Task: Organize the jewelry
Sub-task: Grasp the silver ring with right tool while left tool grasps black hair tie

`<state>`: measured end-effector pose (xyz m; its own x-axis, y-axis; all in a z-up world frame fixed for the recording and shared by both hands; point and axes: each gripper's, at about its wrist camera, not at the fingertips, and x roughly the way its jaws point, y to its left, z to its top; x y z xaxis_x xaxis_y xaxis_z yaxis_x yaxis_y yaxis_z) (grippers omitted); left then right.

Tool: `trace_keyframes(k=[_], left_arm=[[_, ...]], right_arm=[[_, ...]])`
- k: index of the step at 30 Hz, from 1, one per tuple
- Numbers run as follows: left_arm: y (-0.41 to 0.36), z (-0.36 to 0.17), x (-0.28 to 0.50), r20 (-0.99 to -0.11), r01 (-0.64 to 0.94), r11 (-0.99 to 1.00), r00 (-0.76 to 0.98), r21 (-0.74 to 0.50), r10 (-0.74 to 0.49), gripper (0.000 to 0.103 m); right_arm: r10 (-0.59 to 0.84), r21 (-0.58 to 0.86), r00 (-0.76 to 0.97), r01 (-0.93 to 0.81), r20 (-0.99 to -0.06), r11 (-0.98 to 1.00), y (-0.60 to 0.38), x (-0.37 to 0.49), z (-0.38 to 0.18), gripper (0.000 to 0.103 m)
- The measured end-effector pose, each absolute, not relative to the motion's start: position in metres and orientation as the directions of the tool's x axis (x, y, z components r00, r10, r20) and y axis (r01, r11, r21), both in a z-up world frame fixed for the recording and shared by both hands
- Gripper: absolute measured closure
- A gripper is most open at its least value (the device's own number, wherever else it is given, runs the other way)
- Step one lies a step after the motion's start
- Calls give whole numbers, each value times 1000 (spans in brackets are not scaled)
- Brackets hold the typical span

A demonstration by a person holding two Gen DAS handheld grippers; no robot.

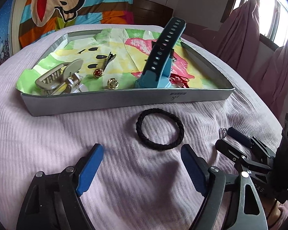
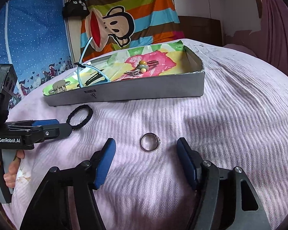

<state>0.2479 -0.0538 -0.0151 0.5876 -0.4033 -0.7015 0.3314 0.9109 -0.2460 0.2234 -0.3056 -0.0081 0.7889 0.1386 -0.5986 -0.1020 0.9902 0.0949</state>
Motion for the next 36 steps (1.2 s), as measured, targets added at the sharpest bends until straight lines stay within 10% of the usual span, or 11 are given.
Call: trace_keyframes(k=[14,28,36], left_arm=[[-72,-23,260,-723,329,927,594,-181,-352,52],[-74,-20,261,-708,337,924,607,-183,-362,61],[-71,-20,260,-689,343,913,608,-220,-394,91]], right_arm=[[170,123,757,-120,-631,985,-301,235,-19,83],[176,125,755,-125,-631,984,-302,233,-21,84],[178,127,756,-127,-630,984,-303,231,-22,84]])
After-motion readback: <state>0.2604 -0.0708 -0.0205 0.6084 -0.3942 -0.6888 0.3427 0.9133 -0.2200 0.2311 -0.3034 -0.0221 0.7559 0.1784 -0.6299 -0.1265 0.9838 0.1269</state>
